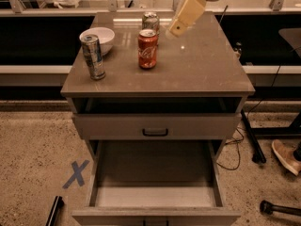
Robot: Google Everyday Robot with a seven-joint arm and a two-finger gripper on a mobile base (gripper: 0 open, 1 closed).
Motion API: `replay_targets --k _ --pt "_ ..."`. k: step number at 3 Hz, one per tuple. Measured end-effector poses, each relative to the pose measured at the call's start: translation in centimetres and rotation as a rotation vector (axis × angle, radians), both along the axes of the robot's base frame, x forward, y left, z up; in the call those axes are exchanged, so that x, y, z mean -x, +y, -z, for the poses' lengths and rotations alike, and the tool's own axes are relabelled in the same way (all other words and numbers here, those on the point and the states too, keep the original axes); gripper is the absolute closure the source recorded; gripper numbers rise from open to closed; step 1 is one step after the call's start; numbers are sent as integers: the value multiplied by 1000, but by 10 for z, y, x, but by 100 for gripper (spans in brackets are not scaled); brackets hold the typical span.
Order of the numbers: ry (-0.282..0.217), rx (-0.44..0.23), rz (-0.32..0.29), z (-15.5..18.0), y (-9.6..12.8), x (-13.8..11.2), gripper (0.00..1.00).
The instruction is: Place redbull can into middle drawer
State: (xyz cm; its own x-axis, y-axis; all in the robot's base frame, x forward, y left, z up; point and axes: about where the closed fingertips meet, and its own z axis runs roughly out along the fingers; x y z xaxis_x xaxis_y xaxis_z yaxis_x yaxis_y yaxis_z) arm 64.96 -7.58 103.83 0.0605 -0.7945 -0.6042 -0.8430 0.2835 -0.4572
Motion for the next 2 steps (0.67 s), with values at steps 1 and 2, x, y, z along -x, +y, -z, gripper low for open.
replay_targets --k 1,2 --pt "26 -57 -24 13 25 -10 0" --pt "34 -127 -68 31 72 -20 0"
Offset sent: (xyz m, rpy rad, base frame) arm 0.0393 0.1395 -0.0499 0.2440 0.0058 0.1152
